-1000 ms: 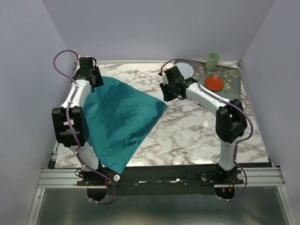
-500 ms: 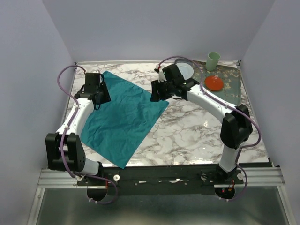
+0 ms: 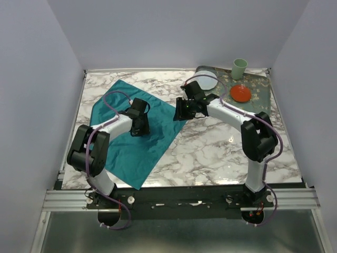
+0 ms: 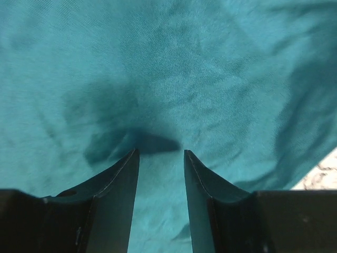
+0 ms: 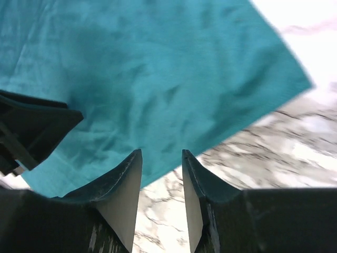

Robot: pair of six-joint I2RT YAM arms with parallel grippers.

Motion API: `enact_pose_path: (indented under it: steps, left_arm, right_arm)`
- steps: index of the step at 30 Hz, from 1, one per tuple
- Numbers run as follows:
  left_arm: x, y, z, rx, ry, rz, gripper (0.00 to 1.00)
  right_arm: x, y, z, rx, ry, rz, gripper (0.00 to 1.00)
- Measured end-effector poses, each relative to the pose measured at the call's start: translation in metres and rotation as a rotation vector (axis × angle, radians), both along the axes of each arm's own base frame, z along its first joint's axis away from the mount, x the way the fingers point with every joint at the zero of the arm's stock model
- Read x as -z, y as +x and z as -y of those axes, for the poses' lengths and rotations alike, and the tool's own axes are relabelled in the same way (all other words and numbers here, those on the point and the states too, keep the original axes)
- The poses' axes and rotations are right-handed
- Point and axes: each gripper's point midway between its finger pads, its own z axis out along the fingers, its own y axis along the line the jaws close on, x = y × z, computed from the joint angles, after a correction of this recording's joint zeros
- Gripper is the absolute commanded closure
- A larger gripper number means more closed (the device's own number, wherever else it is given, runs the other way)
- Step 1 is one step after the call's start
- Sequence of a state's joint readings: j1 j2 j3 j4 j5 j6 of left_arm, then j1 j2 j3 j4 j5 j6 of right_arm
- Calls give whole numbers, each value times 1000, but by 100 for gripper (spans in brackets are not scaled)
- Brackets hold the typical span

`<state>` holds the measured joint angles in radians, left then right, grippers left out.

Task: Fold the napkin, place the utensils inside, and roll it up
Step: Flatten the napkin out

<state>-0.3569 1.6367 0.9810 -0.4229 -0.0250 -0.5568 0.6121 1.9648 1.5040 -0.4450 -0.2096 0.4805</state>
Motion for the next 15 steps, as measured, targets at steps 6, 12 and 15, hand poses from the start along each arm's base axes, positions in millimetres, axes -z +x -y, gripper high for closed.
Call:
enact_pose_path:
  steps: [6,12,15]
  left_arm:
    - [11,9,21,-22,-23,13,52]
    - [8,27,75,12,-155,57,51]
    - [5,31,112,59,-244,70,45]
  right_arm:
    - [-11,9,46,99,-23,28,56]
    - [-19,8,65,134,-38,57,56]
    - [-23,10,71,139,-56,81,56]
